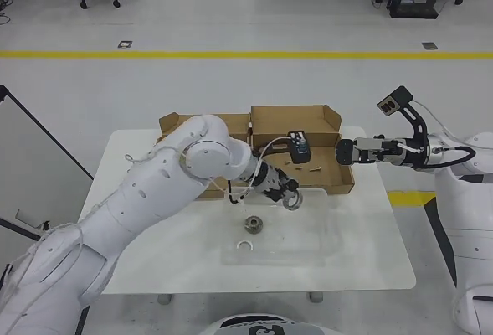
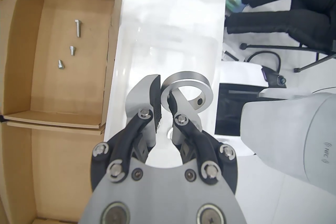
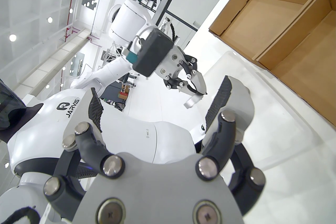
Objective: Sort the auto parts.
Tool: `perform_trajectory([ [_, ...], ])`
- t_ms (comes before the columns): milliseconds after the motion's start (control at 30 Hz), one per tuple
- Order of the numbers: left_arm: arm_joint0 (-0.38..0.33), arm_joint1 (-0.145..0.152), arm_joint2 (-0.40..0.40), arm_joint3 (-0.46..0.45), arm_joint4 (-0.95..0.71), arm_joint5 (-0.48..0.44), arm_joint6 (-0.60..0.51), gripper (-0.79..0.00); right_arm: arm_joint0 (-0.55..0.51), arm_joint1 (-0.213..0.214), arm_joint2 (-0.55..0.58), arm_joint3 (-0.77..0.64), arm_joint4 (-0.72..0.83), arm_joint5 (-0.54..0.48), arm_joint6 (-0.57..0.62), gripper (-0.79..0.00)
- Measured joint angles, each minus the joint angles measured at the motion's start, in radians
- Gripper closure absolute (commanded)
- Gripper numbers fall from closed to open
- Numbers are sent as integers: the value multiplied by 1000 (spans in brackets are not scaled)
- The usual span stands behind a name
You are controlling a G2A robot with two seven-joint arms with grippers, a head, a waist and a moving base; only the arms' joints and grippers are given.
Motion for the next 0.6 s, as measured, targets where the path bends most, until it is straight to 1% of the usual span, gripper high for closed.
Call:
perform_trajectory([
  [200, 111, 61, -170, -102, -59, -25, -4, 0, 0, 0, 0, 0, 0, 0, 0, -785],
  [300, 166, 84, -254, -142, -110, -36, 13, 0, 0, 0, 0, 0, 0, 0, 0, -785],
  [367, 200, 97, -311, -159, -163, -46, 41, 0, 0, 0, 0, 0, 0, 0, 0, -785],
  [500, 248, 110, -390, -168, -283, -80, 107, 0, 0, 0, 0, 0, 0, 0, 0, -785],
  [600, 261, 113, -418, -172, -371, -120, 151, 0, 0, 0, 0, 0, 0, 0, 0, -785],
])
